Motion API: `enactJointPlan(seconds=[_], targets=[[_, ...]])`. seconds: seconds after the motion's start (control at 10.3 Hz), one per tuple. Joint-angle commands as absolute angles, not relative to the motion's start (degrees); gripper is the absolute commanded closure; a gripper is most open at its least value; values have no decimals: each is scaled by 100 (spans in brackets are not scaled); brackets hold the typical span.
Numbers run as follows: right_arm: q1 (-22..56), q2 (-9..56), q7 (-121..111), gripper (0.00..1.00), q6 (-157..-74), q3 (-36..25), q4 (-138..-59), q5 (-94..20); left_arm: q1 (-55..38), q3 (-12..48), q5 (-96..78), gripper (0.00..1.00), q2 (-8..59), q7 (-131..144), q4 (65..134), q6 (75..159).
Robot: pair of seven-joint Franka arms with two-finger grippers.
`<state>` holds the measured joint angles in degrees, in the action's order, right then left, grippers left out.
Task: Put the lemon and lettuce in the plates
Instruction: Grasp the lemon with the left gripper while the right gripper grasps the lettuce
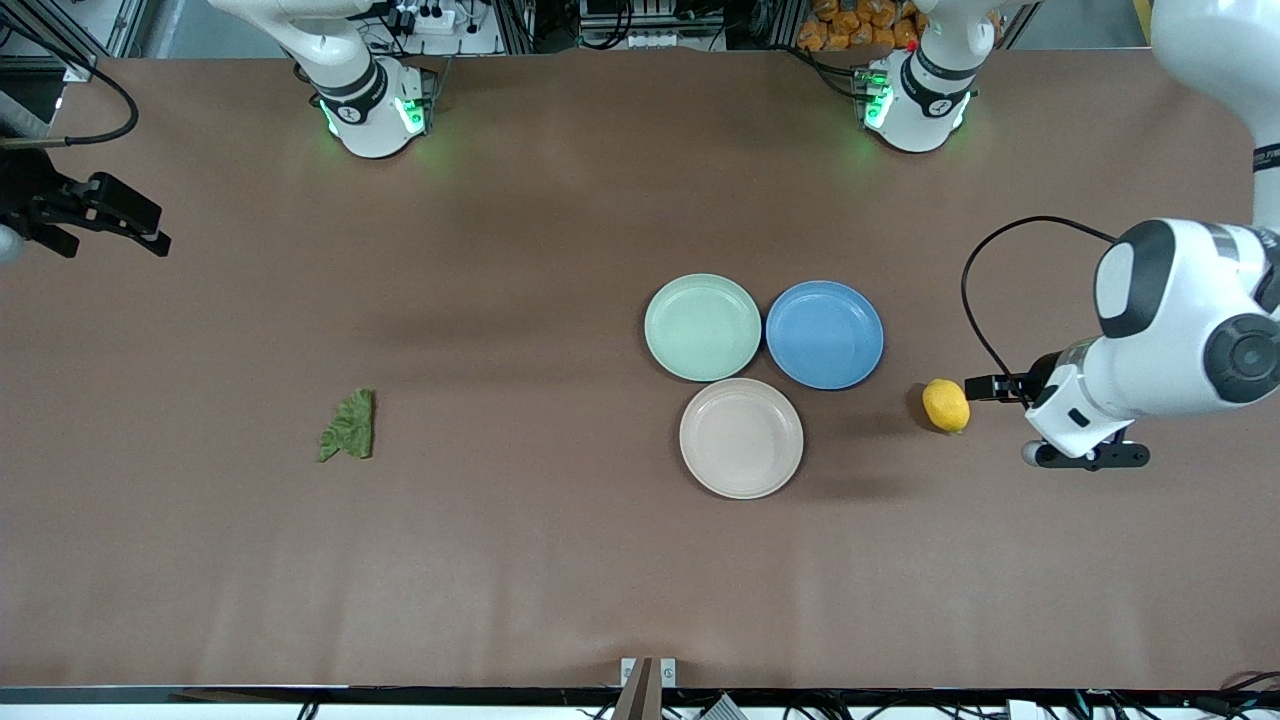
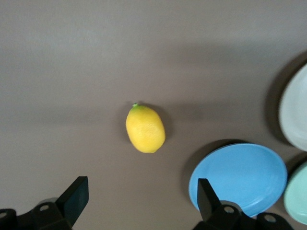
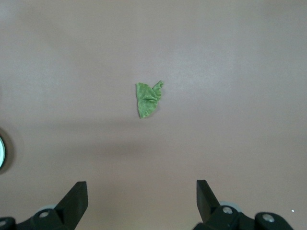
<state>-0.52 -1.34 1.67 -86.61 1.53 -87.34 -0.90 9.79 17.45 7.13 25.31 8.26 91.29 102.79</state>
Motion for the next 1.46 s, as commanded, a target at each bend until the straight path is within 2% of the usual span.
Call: enactJointPlan(seconds=[0.0, 0.58, 0.78, 0.97, 1.17, 1.36], targets=[[-88, -202, 193, 0, -8824, 167, -8973, -141, 993, 1775, 993, 0, 2574, 738, 9325, 10301], [-88, -185, 193, 0, -8921, 167, -9140, -141, 967, 1740, 1002, 0, 3067, 879, 9703, 11223], [-88, -176, 193, 0, -9349, 176, -9770, -141, 915, 1740, 1324, 0, 3251, 1054, 9799, 11407], [-88, -97, 193, 0, -10348, 176, -10796, -149, 966, 1758, 1801, 0, 3462, 1414, 9791, 11530], [-158, 454, 219, 0, -11639, 176, -11616, -149, 1011, 1775, 1732, 0, 3594, 1511, 9800, 11654], [-88, 1331, 290, 0, -12538, 184, -11690, -184, 941, 1775, 1731, 0, 3744, 1792, 9826, 11882]])
